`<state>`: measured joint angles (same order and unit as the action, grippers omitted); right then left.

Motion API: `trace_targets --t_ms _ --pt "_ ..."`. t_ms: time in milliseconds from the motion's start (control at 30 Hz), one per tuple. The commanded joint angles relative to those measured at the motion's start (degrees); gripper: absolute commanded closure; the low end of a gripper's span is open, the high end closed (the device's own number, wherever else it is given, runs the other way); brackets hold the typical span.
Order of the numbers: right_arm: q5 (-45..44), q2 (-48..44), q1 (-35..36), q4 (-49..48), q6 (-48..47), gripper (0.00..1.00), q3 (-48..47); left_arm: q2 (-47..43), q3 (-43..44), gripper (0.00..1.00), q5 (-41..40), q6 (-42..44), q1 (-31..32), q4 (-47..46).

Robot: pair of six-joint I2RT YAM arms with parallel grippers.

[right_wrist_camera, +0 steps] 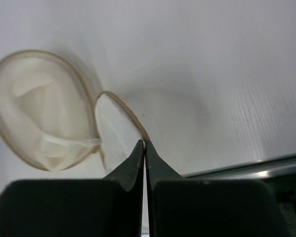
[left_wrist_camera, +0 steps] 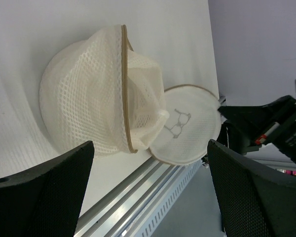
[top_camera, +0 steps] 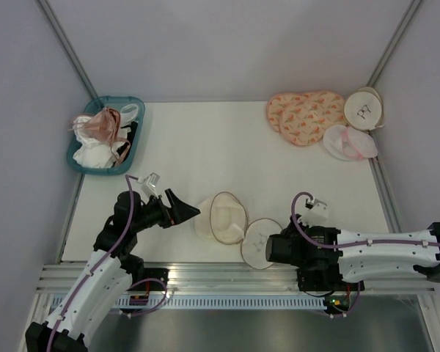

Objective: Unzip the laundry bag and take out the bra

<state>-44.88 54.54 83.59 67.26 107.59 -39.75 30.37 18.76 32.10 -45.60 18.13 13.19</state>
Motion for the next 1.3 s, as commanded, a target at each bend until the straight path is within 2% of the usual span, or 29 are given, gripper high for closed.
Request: trace_targets --t_ms 0,33,133,167,233,300,367,400,500,600,733,833,867,967,1000,1033,1067,1100,1200,1233,1267 --pt "-14.4 2.7 -1.8 12.4 -1.7 0.99 -9.3 -0.1 0.4 0.02 0.2 -0.9 0.3 -2.0" --pt "-15.9 4.1 -2.5 12.2 -3.2 0.99 -10.7 -0.1 0.5 0.02 0.2 -0.9 0.3 -2.0" --pt "-20.0 6.7 -7.3 6.6 -15.4 1.00 -16.6 -0.5 0.6 0.02 0.5 -1.2 0.3 -2.0" --pt "-21.0 8.7 -8.5 4.6 -23.2 1.00 -18.0 -0.7 0.8 0.02 0.5 -1.2 0.3 -2.0" --pt "-22.3 11.9 -13.4 -2.7 -32.1 1.00 -22.2 -1.7 1.1 0.02 0.5 -1.5 0.3 -1.9" --pt "-21.9 14.3 -18.6 -12.4 -45.9 1.00 -25.3 -2.8 1.2 0.02 0.4 -2.0 0.3 -1.8" --pt "-20.3 18.5 -23.7 -18.6 -53.8 1.00 -27.0 -3.4 1.6 0.02 0.6 -2.3 0.3 -1.3" --pt "-19.5 20.3 -25.0 -24.1 -60.6 1.00 -28.5 -3.7 1.8 0.02 0.6 -2.4 0.3 -0.9" --pt "-16.5 28.1 -27.2 -33.3 -69.8 1.00 -31.7 -5.7 2.3 0.02 -0.7 -2.2 0.2 1.0" --pt "-11.0 35.1 -27.2 -40.9 -75.1 1.00 -33.8 -8.0 2.8 0.02 -3.2 -1.9 0.3 4.3" --pt "-2.9 41.4 -26.6 -48.3 -77.1 1.00 -32.8 -13.1 2.7 0.01 -6.9 -2.8 0.3 9.0" --pt "4.9 41.0 -25.6 -54.9 -79.3 1.00 -28.4 -16.6 2.1 0.01 -9.7 -3.3 0.3 11.8" --pt "11.4 40.3 -25.7 -60.7 -79.9 1.00 -24.2 -17.3 1.8 0.00 -10.2 -3.6 0.3 11.9" --pt "22.9 36.4 -26.0 -71.9 -81.4 1.00 -15.9 -18.0 1.2 0.00 -10.4 -4.1 0.3 12.4" --pt "29.1 34.2 -26.7 -74.6 -81.2 1.00 -13.2 -17.9 1.4 0.00 -10.4 -4.1 0.3 12.4" --pt "31.1 33.2 -26.9 -74.6 -81.2 0.97 -13.2 -17.7 1.4 0.00 -10.4 -4.0 0.3 12.3" --pt "31.8 32.2 -27.2 -74.5 -81.3 0.93 -12.0 -17.5 1.4 0.00 -10.4 -4.0 0.3 12.3" --pt "32.0 30.4 -27.1 -73.6 -81.7 0.60 -11.9 -17.0 1.7 0.00 -10.1 -3.9 0.3 12.3" --pt "30.4 24.3 -27.1 -70.1 -82.8 0.12 -11.1 -16.0 2.0 0.00 -10.2 -3.6 0.3 12.1" --pt "28.3 22.5 -27.1 -69.4 -83.1 0.04 -10.9 -16.0 2.1 0.00 -10.1 -3.4 0.3 11.6" --pt "27.5 18.4 -27.0 -68.2 -84.0 0.02 -10.2 -15.9 2.1 0.00 -9.7 -3.2 0.3 11.2"
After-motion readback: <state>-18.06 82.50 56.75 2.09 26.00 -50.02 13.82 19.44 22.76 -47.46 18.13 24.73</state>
